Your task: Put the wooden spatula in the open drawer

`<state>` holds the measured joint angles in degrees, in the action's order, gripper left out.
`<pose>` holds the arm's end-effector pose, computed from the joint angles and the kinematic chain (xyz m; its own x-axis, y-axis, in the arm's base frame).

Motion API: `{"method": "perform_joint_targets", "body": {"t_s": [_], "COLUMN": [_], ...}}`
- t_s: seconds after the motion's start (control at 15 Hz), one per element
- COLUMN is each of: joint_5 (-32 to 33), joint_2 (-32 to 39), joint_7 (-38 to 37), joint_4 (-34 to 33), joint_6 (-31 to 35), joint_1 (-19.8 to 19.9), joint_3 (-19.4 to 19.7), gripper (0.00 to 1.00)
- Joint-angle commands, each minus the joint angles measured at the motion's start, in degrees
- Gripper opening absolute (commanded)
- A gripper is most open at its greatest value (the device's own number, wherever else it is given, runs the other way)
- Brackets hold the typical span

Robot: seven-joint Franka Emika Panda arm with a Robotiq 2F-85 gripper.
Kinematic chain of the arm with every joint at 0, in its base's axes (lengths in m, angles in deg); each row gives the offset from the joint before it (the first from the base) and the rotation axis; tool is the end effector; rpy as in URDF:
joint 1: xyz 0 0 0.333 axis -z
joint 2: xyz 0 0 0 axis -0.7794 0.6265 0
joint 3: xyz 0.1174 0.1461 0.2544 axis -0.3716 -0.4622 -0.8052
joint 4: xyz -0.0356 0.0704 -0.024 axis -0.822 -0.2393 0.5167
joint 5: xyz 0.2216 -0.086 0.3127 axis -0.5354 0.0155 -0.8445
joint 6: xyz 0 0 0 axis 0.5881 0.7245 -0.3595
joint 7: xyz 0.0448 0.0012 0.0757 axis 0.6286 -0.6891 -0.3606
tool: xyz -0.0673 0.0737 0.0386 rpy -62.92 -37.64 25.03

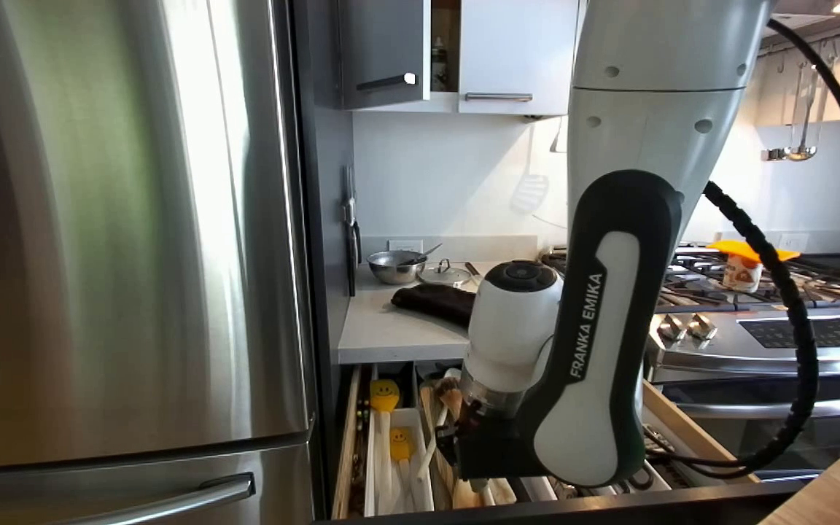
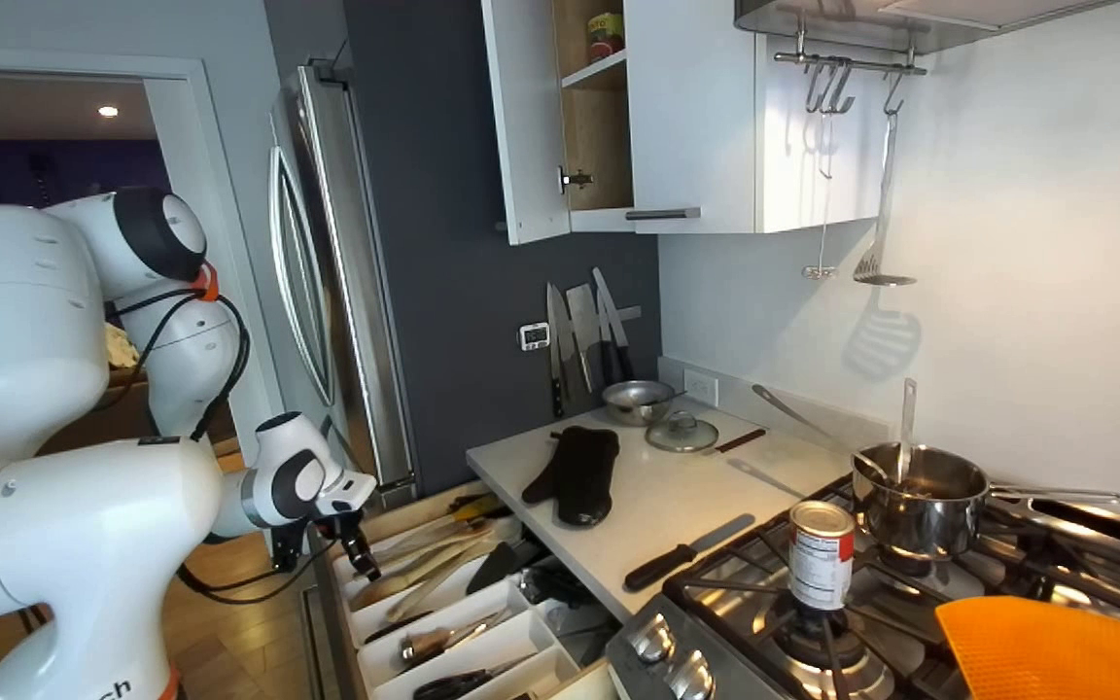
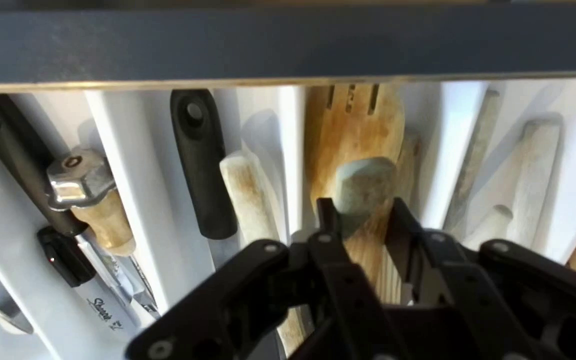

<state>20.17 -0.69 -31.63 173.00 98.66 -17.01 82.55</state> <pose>0.3441 0.2927 0.0890 0.9035 -0.3278 0.2760 -0.3245 -0.9440 -0.0591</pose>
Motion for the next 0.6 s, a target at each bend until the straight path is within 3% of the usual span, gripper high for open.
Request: {"method": "perform_joint_targets", "body": {"t_s": [0.0,0.2,0.4,0.53], "joint_5": [-2.8,-4.2,-5.9,-3.6], "joint_2": [-0.6,-1.3,-2.4,-3.0], "joint_7": [4.8,7.3,10.0,9.1], "joint_4": [0.0,0.5,1.2,1.6], "joint_6": [0.8,0.5,-0.7,-1.6], "joint_1": [6.1,5.0,-0.6,-4.6], "joint_3": [-5.4,-3.4,2.9,8.4], "gripper": [0.5,0.62,0.86,0.99]}}
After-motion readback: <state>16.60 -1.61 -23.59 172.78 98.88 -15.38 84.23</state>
